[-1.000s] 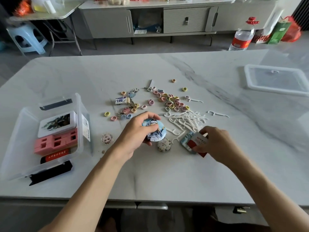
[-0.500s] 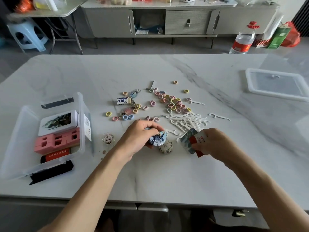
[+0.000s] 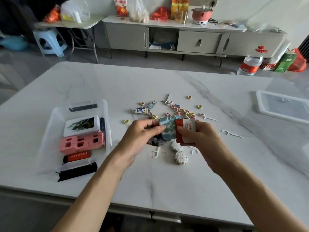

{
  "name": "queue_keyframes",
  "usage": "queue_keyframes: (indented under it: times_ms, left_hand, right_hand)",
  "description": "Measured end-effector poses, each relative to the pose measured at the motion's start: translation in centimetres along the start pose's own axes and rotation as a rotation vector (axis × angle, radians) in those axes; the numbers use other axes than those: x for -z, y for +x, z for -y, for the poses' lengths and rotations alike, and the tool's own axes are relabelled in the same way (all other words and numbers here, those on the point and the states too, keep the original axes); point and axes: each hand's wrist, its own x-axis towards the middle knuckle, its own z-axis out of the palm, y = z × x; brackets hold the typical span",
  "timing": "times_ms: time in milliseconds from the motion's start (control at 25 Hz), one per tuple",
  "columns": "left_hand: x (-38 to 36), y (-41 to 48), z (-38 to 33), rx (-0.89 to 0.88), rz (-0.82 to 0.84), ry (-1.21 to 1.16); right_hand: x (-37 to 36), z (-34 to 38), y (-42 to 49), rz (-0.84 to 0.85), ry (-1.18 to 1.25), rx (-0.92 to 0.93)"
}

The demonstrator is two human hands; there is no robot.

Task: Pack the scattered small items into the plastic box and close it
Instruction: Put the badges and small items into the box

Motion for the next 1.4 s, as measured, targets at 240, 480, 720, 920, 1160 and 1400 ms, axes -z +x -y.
queue_keyframes:
  times_ms: [240, 480, 720, 920, 1160, 1400]
  left_hand:
    - [10.4, -2.0, -4.2, -0.084, -0.291, 0.085]
    - [21.2, -2.6, -1.2, -0.102, -0.933, 0.0]
    - [24.0, -1.9, 2.1, 0.036, -0.989, -0.284]
    - [24.3, -1.9, 2.5, 0.043, -0.988, -0.362]
    - [24.1, -1.4, 2.5, 0.053, -0.969, -0.352]
    - [23.9, -1.6, 2.4, 0.025, -0.996, -0.285]
  right_hand:
    - [-8.9, 6.8, 2.8, 0.233, -0.055, 0.023]
    - [-22.4, 7.9, 8.1, 0.304, -0.077, -0.104]
    - [-29.4, 4.1, 11.9, 0.268, -0.521, -0.13]
    - [-31.2, 3.3, 12.4, 0.246, -0.497, -0.173]
    - [-31.3, 2.9, 12.1, 0.237, -0.558, -0.162]
    - [-30.6, 3.6, 11.5, 0.255, -0.568, -0.142]
